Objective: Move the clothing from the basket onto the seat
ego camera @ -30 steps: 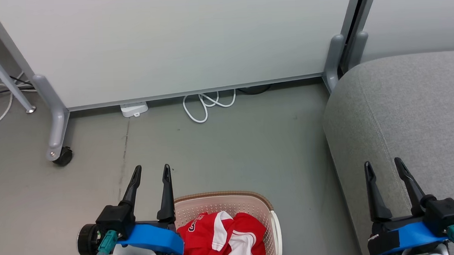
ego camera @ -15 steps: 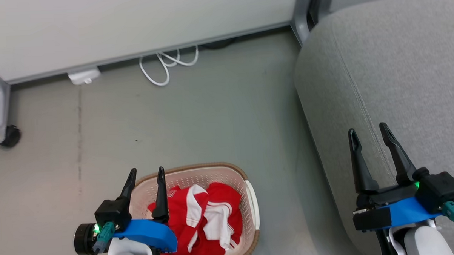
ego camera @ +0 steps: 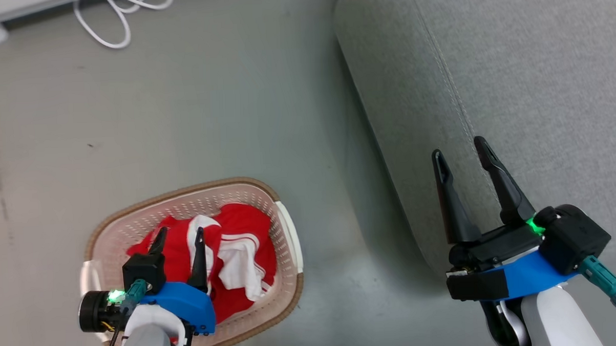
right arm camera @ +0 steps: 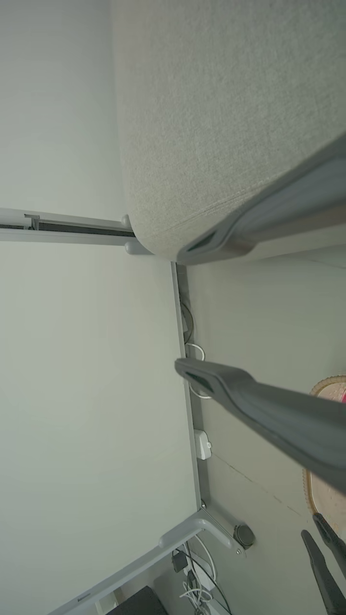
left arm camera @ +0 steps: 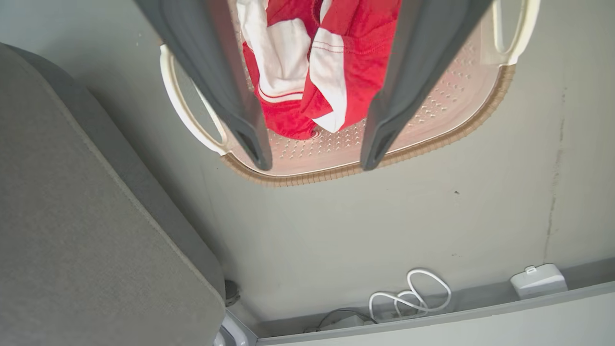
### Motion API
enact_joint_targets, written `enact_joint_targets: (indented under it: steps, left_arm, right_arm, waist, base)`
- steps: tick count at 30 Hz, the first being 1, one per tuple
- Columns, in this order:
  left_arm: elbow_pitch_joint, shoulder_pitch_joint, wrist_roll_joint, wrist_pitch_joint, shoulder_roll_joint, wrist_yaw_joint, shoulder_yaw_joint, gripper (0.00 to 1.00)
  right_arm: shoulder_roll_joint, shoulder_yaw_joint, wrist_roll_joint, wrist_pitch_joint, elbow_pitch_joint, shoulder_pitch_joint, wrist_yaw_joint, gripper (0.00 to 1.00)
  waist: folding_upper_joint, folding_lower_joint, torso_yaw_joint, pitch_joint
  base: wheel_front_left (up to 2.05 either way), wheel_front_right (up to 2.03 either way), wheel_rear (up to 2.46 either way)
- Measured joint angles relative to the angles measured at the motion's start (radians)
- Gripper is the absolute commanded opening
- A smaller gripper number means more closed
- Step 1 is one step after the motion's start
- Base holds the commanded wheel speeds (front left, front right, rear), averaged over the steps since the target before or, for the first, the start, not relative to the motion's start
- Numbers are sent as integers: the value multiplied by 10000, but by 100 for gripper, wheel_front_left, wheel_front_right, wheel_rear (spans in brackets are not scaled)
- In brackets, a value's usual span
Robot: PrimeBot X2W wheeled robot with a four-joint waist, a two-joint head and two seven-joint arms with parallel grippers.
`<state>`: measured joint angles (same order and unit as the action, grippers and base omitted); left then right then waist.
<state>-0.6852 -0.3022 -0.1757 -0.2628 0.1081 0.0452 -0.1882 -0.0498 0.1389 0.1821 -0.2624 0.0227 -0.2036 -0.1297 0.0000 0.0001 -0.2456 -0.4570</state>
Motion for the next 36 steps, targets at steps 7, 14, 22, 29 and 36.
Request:
enact_joint_targets:
  steps: [7,14,22,29,36]
  left_arm:
    - [-1509,-704,295,2,360,-253,-157,100]
    - [-2454,-1416,418,4,727,-623,-111,100]
    - [-2830,-1859,362,2,1085,-1135,109,100]
    - [-2934,-2190,353,25,1586,-1726,286,100]
    - [-3212,-2333,349,420,2080,-1969,368,100]
  right_arm:
    - [0,378,430,0,-146,-125,0,100]
    - [-4,654,662,0,-297,-142,0,100]
    - [-6,1097,1124,0,-533,-203,-8,100]
    - [-4,1501,1455,0,-752,-275,-8,100]
    - [-4,1891,1808,0,-704,-557,-8,100]
  waist:
    - [0,1,-756,-927]
    - [0,1,-1369,-1704]
    - [0,0,-1965,-2277]
    - [0,0,-2242,-2822]
    - [1,0,-2521,-3341]
  base:
    - [0,0,0]
    - [0,0,0]
    - [0,0,0]
    - [0,0,0]
    - [0,0,0]
